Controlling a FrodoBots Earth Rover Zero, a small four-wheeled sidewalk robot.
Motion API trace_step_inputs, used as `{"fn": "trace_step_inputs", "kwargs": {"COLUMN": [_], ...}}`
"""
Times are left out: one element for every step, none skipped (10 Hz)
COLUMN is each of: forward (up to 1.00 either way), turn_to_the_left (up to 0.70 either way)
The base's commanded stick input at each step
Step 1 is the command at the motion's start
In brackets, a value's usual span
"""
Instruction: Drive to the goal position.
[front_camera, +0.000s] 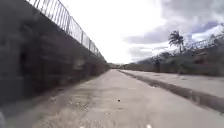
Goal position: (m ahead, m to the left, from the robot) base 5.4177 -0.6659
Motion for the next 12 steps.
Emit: {"fn": "trace_step_inputs", "kwargs": {"forward": [1.0,1.0,1.0,1.0,1.0,1.0,1.0,1.0,1.0,1.0,1.0,1.0], "turn_to_the_left": [0.0,0.0,0.0,0.0,0.0,0.0,0.0,0.0,0.0,0.0,0.0,0.0]}}
